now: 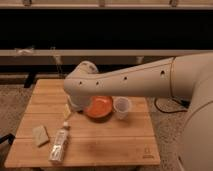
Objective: Place the pepper in the ceramic cup
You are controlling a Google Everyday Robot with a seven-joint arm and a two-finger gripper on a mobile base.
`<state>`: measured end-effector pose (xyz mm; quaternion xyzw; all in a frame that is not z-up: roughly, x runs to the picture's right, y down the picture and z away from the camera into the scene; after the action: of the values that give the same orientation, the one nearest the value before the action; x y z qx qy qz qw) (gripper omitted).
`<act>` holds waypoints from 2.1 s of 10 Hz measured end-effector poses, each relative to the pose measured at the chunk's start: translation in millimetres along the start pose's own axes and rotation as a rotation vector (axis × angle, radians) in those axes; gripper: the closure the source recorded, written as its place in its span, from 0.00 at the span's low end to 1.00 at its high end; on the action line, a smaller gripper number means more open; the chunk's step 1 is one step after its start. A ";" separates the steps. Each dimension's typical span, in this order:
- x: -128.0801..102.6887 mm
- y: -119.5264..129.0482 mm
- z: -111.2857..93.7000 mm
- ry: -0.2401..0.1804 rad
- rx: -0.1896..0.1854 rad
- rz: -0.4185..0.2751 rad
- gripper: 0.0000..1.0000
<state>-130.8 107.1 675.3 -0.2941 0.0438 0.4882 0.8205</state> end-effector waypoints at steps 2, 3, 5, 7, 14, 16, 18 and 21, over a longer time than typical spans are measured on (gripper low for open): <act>0.0 0.0 0.0 0.000 0.000 0.000 0.20; 0.0 0.0 0.0 0.000 0.000 0.000 0.20; 0.0 0.0 0.0 0.000 0.000 0.000 0.20; 0.0 0.0 0.0 0.000 0.000 0.000 0.20; 0.0 0.0 0.0 0.000 0.000 0.000 0.20; 0.0 0.0 0.0 0.000 0.000 0.000 0.20; 0.0 0.0 0.0 0.000 0.000 0.000 0.20; -6.0 -1.1 -0.7 0.003 -0.007 -0.031 0.20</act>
<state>-132.9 101.7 677.3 -0.2983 0.0390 0.4752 0.8268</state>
